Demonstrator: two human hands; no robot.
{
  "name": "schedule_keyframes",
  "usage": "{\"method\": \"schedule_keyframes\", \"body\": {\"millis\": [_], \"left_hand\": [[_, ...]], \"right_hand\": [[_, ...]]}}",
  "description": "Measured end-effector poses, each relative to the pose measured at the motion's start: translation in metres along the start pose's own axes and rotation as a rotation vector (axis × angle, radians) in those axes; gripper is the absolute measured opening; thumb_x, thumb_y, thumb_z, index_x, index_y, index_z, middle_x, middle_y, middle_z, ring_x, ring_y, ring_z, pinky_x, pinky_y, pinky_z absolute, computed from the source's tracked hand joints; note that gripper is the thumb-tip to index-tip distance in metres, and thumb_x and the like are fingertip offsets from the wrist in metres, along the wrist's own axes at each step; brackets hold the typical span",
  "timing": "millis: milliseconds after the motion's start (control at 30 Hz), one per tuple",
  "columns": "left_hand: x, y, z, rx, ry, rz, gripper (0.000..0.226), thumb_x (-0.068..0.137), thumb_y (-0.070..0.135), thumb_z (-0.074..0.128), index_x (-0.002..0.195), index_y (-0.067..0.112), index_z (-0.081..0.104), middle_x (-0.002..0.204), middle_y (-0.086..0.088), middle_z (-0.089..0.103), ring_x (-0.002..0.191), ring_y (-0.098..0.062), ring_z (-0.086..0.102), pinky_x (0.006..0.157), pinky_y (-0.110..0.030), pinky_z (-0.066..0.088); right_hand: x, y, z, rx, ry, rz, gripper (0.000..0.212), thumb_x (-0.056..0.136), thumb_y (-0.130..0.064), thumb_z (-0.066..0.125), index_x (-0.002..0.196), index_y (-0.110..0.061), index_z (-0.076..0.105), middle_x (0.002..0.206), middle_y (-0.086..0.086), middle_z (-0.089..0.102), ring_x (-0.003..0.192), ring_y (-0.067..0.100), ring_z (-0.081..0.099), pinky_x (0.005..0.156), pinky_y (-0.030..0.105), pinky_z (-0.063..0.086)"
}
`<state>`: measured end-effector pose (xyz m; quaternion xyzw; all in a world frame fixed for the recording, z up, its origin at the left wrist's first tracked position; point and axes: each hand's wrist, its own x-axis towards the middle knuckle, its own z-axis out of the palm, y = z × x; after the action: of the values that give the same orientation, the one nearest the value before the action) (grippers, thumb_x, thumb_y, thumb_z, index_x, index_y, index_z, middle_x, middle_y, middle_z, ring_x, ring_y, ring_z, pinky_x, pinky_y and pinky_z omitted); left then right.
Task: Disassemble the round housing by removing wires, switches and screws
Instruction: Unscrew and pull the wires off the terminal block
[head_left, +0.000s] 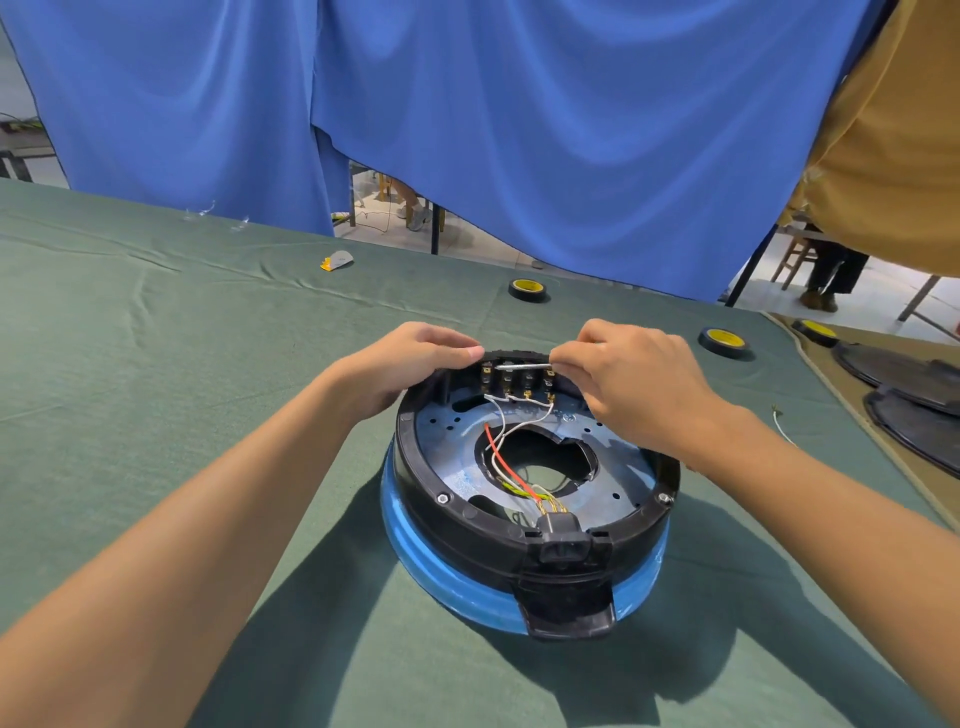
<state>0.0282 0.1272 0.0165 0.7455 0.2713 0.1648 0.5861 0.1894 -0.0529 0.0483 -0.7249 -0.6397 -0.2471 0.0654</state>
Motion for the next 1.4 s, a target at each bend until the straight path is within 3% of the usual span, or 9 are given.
{"method": "schedule_keyframes", "body": {"millis": [167,400,667,867,1133,1400], "left_hand": [[-0.007,-0.016,0.006,-0.227,0.009,0.025,0.024,0.093,0.014,0.063,0.116,0.011,0.069,0.108,-0.012,0.074,0.097,-0.025,0.071,0.084,-0.033,0.057],[-0.005,-0.018,0.008,-0.303,0.046,0.042,0.021,0.091,0.007,0.062,0.109,0.009,0.071,0.099,-0.013,0.075,0.082,-0.021,0.073,0.068,-0.026,0.057],[-0.006,-0.02,0.017,-0.464,0.114,0.034,0.023,0.089,0.001,0.059,0.108,0.007,0.071,0.103,-0.018,0.073,0.094,-0.029,0.071,0.084,-0.036,0.058],[-0.012,-0.019,0.032,-0.507,0.197,0.036,0.025,0.09,0.002,0.059,0.108,0.014,0.07,0.094,-0.014,0.075,0.078,-0.024,0.074,0.064,-0.031,0.059],[-0.014,-0.018,0.034,-0.474,0.159,0.026,0.027,0.093,0.003,0.054,0.115,0.006,0.069,0.105,-0.017,0.073,0.095,-0.028,0.072,0.085,-0.038,0.058],[-0.013,-0.016,0.034,-0.462,0.207,0.001,0.026,0.091,0.006,0.06,0.117,0.008,0.067,0.103,-0.015,0.073,0.084,-0.02,0.072,0.074,-0.03,0.059]], "right_hand": [[0.008,0.003,-0.008,0.03,-0.09,-0.039,0.025,0.102,-0.039,0.038,0.111,-0.039,0.062,0.094,-0.009,0.057,0.083,0.027,0.057,0.061,0.03,0.034],[0.01,-0.005,-0.001,0.007,-0.132,-0.05,0.024,0.098,-0.046,0.043,0.111,-0.04,0.063,0.099,-0.01,0.061,0.094,0.024,0.06,0.063,0.029,0.034],[0.013,-0.011,0.006,-0.093,-0.037,-0.051,0.025,0.098,-0.042,0.043,0.104,-0.038,0.068,0.09,-0.008,0.063,0.084,0.025,0.062,0.055,0.025,0.027],[0.01,-0.007,0.006,-0.088,-0.029,-0.069,0.025,0.098,-0.041,0.046,0.102,-0.037,0.07,0.086,-0.008,0.062,0.083,0.024,0.062,0.05,0.021,0.018],[0.012,-0.002,0.008,-0.12,-0.055,-0.108,0.031,0.1,-0.041,0.04,0.1,-0.036,0.071,0.085,-0.005,0.06,0.081,0.025,0.061,0.053,0.025,0.026],[0.037,0.004,-0.002,-0.208,-0.097,-0.263,0.027,0.098,-0.033,0.044,0.093,-0.039,0.07,0.09,-0.009,0.063,0.086,0.019,0.059,0.052,0.023,0.026]]}}
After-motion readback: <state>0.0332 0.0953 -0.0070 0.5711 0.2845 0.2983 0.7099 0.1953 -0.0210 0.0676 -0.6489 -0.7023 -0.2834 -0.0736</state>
